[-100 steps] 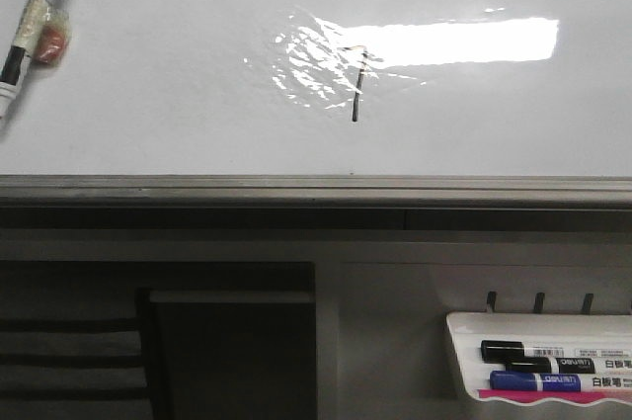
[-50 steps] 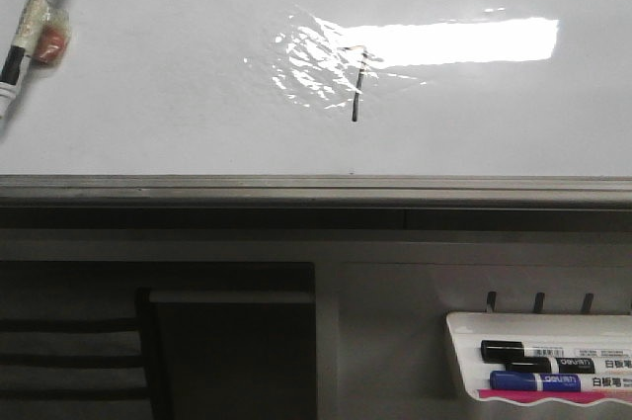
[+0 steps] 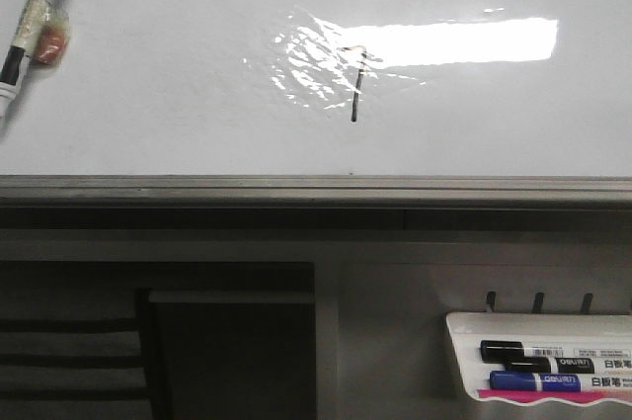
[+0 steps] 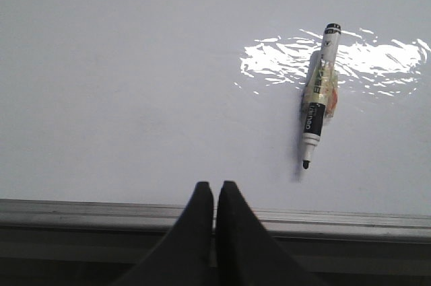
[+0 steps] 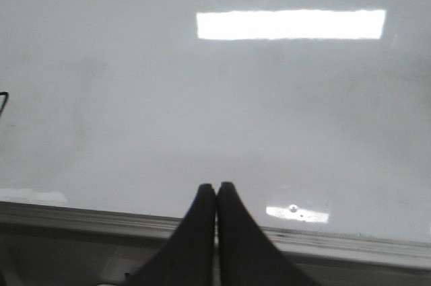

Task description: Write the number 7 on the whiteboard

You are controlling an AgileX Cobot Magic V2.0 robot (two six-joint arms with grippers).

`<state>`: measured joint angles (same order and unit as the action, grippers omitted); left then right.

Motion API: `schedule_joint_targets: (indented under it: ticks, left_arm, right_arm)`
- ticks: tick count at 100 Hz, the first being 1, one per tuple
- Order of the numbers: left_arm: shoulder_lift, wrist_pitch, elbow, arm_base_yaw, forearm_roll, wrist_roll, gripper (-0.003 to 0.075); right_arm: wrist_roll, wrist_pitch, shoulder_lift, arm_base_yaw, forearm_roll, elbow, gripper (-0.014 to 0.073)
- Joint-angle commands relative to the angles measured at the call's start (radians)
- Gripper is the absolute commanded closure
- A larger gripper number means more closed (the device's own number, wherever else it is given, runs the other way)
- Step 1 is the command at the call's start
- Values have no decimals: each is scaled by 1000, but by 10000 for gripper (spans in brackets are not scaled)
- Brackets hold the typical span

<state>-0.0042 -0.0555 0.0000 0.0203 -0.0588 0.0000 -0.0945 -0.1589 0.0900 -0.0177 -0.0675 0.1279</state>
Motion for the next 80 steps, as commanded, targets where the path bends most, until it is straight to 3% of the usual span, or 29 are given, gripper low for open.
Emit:
schedule_joint_targets:
  ticks: [1, 26, 80]
  left_arm:
    - [-30, 71, 34, -3, 1, -12, 741]
    - [-30, 71, 34, -3, 1, -12, 741]
    - [-30, 71, 34, -3, 1, -12, 741]
  right_arm:
    - [-10, 136, -39, -19, -3, -45, 665]
    - [-10, 240, -121, -19, -3, -168, 665]
    - [-10, 223, -121, -19, -3, -168, 665]
